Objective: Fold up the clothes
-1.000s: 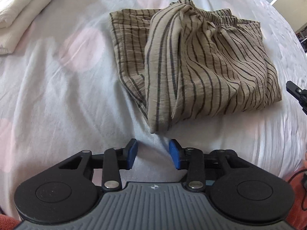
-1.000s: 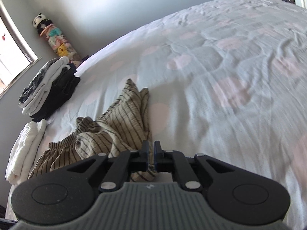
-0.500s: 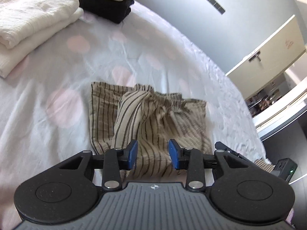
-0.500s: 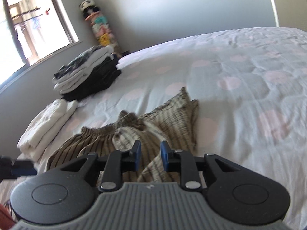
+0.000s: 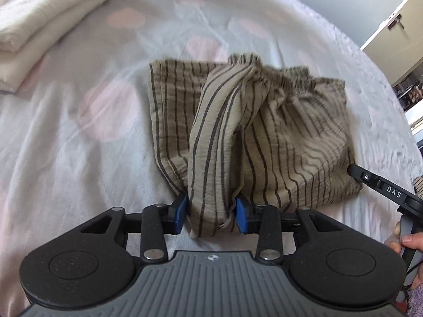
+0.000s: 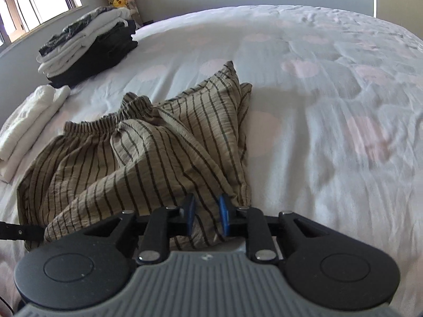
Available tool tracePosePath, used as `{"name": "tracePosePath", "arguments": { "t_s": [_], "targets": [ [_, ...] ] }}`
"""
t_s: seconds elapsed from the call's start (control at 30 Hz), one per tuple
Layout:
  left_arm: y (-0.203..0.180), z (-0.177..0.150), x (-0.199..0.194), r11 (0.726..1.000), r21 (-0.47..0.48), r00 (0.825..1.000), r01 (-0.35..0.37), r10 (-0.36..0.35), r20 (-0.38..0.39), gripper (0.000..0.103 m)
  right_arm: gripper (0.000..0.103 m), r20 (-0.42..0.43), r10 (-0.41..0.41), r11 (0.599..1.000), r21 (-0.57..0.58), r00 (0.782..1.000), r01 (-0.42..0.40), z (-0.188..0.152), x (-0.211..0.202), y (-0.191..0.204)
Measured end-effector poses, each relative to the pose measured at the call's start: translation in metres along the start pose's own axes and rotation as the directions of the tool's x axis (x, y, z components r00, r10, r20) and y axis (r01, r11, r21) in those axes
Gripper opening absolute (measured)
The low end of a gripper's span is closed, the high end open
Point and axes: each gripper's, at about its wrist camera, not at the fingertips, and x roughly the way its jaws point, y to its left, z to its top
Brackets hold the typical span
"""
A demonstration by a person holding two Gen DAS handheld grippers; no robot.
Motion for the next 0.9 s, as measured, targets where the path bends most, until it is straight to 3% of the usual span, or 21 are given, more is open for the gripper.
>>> {"name": "tracePosePath", "arguments": {
  "t_s": [0.07, 0.17, 0.23, 0.3, 0.47, 0.67, 0.9],
  "targets": [
    [0.002, 0.001, -0.016, 1.0, -0.009, 0.996, 0.029, -0.028, 0.083, 0.066, 0.044, 0.056, 0.027, 0.999, 0.023, 0.998, -0.028, 0.002, -0.014, -0.002],
    [0.005, 0.006, -0.03, 0.999, -0.025, 0.976, 0.041, -0.034, 0.213, 0.074, 0.063, 0.111, 0.064, 0.997, 0.031, 0.992, -0.068, 0.007, -0.022, -0.003],
    [0.005, 0.011, -0.03, 0.999, -0.039, 0.962, 0.003, 0.007, 0.272, 0.083, 0.078, 0.128, 0.074, 0.997, 0.013, 0.989, -0.076, 0.011, -0.018, 0.0],
    [0.006, 0.019, -0.021, 0.997, -0.059, 0.954, -0.047, 0.062, 0.292, 0.085, 0.084, 0.15, 0.076, 0.997, -0.02, 0.986, -0.074, 0.018, -0.012, 0.003],
    [0.017, 0.029, 0.009, 0.99, -0.117, 0.962, -0.078, 0.106, 0.25, 0.085, 0.092, 0.185, 0.059, 0.995, -0.093, 0.981, -0.042, 0.037, 0.011, 0.005],
    [0.031, 0.036, 0.037, 0.984, -0.16, 0.965, -0.079, 0.116, 0.236, 0.086, 0.092, 0.142, 0.042, 0.998, -0.043, 0.989, -0.036, 0.045, 0.048, -0.009],
    [0.022, 0.037, 0.05, 0.99, -0.05, 0.951, -0.133, 0.141, 0.274, 0.087, 0.093, 0.133, 0.045, 0.998, -0.056, 0.99, -0.037, 0.049, 0.078, -0.01]
  ]
}}
